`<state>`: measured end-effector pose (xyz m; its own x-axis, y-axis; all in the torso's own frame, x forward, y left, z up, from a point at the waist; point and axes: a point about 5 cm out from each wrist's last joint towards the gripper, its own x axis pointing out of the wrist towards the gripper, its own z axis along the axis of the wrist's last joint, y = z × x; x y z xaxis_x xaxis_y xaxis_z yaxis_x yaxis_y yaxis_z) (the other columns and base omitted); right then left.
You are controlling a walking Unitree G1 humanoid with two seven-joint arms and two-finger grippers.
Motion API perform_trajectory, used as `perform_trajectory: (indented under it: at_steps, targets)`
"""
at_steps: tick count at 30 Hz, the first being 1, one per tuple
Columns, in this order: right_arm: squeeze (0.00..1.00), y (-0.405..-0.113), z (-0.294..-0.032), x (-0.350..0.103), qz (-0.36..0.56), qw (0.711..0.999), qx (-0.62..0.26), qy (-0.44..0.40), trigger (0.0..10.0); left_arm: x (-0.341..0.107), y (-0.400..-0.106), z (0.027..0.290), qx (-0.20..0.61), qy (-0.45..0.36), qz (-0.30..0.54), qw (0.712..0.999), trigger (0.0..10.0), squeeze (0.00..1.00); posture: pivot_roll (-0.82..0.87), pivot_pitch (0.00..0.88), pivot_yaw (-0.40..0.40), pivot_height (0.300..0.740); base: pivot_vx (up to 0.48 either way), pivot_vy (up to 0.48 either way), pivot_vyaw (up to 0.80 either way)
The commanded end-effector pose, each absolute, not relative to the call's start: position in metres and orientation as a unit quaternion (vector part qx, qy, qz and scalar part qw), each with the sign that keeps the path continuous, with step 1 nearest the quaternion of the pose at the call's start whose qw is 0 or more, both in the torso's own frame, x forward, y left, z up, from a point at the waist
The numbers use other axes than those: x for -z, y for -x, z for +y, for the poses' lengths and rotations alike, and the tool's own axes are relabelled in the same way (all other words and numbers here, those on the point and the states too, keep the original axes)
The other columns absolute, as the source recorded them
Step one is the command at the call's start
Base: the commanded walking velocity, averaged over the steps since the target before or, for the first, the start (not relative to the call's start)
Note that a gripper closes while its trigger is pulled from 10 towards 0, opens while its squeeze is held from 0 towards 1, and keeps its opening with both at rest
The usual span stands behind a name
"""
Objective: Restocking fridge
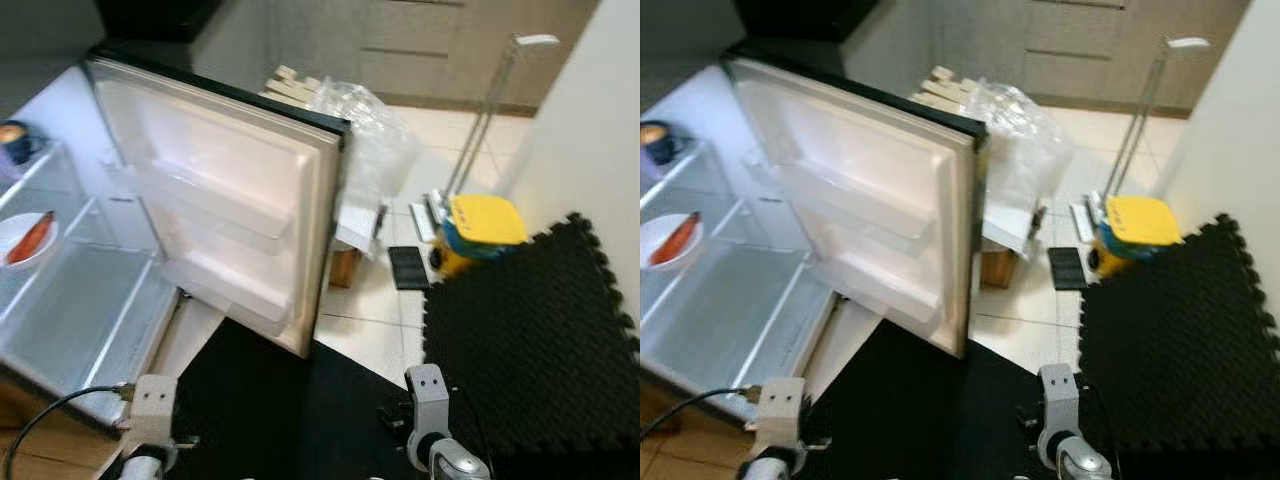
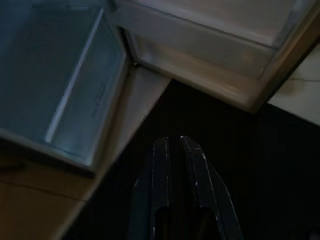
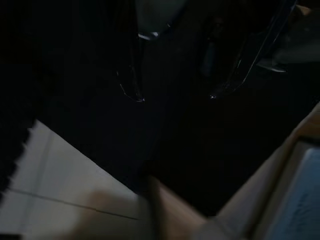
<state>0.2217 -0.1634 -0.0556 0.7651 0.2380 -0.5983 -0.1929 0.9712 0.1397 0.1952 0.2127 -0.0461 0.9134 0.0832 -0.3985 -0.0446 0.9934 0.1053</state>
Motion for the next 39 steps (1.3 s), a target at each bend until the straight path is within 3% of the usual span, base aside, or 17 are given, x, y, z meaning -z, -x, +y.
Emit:
perform_trajectory:
  at_steps: [1, 8, 39]
  targets:
    - [0.0, -0.215, -0.165, 0.06, 0.332, 0.936, -0.111, -0.036, 10.0, 0.054, -0.186, 0.208, -0.029, -0.033, 0.229, 0.972, 10.0, 0.0, -0.07, 0.115, -0.022, 0.716, 0.0, 0.0, 0.8]
    - [0.0, -0.211, -0.169, 0.062, 0.334, 0.936, -0.104, -0.037, 10.0, 0.057, -0.186, 0.194, -0.011, -0.038, 0.235, 0.971, 10.0, 0.0, -0.09, 0.111, -0.005, 0.716, 0.0, 0.0, 0.8]
    - [0.0, -0.209, -0.178, 0.063, 0.338, 0.938, -0.065, -0.05, 10.0, 0.058, -0.19, 0.188, 0.003, -0.026, 0.247, 0.969, 10.0, 0.0, -0.09, 0.1, 0.001, 0.716, 0.0, 0.0, 0.73]
